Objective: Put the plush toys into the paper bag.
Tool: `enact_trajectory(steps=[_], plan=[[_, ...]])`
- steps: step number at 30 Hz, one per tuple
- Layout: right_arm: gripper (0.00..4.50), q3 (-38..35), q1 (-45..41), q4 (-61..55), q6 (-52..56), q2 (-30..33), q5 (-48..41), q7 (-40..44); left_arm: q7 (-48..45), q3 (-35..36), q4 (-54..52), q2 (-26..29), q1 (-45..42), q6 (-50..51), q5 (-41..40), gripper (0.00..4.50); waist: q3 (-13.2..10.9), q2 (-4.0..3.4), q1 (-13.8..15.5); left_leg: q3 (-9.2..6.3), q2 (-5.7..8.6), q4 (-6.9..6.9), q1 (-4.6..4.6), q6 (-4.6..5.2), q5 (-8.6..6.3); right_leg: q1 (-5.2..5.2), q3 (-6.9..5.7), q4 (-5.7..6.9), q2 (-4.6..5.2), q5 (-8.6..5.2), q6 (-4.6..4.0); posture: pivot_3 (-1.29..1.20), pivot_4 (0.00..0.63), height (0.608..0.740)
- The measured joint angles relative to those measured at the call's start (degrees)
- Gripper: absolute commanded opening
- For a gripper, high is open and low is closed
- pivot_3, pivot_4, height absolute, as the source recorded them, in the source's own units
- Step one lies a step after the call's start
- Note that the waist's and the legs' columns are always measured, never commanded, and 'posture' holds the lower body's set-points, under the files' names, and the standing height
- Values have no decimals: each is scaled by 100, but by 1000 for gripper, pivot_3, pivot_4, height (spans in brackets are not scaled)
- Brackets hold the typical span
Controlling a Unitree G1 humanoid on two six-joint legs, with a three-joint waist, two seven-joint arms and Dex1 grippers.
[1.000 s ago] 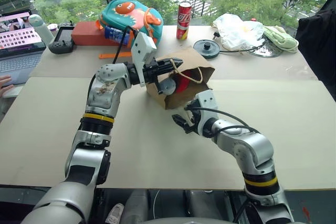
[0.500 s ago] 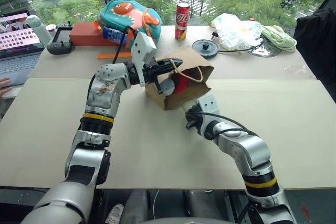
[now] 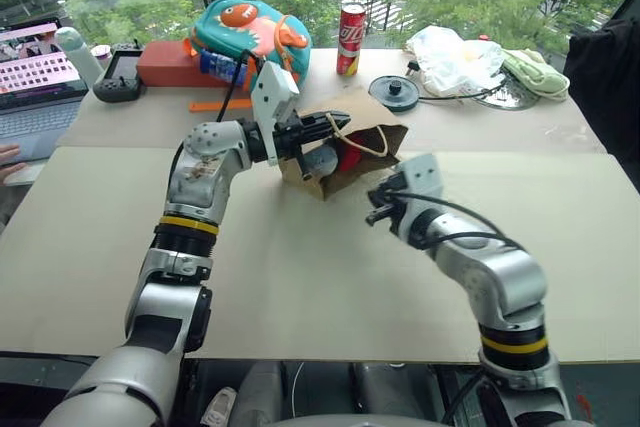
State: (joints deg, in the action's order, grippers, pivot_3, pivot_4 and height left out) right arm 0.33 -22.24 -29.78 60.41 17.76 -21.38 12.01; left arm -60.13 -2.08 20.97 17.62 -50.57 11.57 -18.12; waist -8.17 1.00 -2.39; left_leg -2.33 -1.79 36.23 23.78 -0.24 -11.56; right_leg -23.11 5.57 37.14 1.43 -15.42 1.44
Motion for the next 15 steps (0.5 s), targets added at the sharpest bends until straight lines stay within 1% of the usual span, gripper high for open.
enact_trajectory(steps=[3,7,11,15], plan=[[75,-247,-36,-495,124,282,-314,293,-114,32,-48,-44,-11,288,-259,0,0,1,-7,0,-1,0,1,0,0,0,0,0,-1,0,0,0,150,739],[75,-654,-345,-1240,497,543,-901,543,-253,271,-208,-79,-224,1126,-929,0,-1,1,-24,-3,-3,1,-1,0,0,0,-2,2,-3,-1,1,0,150,739],[75,-809,-758,-1609,855,516,-1415,551,-177,717,-197,-97,-678,2038,-1654,0,-1,1,-37,-4,-3,3,-2,0,0,0,-2,4,-3,-1,2,0,150,739],[75,-800,-1147,-1710,923,419,-1603,470,-266,816,-183,-86,-808,2325,-1889,0,0,0,-31,-4,-2,3,-8,0,0,5,-3,4,-3,-1,2,0,150,739]])
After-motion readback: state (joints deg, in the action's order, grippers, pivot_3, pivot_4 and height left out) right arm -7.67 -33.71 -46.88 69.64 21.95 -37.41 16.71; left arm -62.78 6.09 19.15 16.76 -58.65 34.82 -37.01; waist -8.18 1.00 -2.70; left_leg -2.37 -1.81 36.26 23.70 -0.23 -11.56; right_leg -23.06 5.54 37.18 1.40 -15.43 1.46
